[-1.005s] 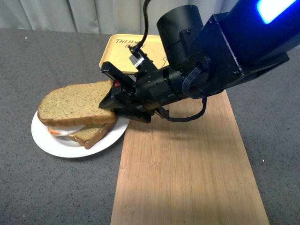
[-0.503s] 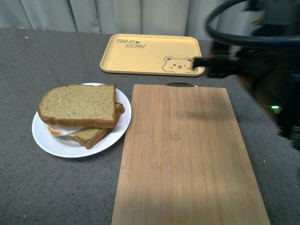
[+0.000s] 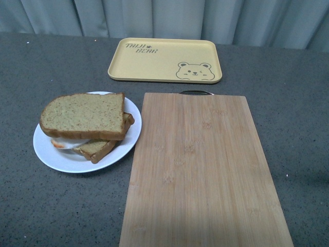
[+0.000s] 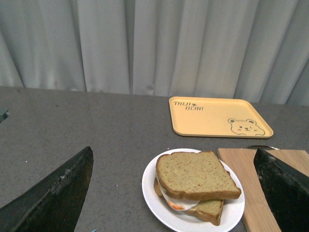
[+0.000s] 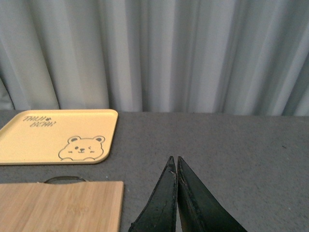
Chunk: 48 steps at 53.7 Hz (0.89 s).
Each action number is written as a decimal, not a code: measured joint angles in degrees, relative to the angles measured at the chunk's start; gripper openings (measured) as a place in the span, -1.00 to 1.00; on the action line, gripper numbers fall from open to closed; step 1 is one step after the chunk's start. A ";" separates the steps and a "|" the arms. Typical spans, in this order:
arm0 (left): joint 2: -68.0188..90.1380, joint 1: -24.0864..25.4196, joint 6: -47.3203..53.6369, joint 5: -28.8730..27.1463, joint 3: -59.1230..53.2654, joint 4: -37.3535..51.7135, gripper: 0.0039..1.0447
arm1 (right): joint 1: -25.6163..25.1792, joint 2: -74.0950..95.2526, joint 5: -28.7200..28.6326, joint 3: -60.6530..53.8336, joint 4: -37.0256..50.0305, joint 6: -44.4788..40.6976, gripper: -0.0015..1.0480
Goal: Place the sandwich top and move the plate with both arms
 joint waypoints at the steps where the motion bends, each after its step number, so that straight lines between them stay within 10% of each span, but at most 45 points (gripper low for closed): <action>1: 0.00 0.00 0.00 0.00 0.00 0.00 0.88 | -0.15 -0.48 -0.13 -0.31 -0.31 0.00 -0.98; 48: 0.00 0.00 0.00 -0.02 0.00 0.00 0.88 | -8.72 -48.26 -8.96 -9.20 -38.73 -0.09 -0.98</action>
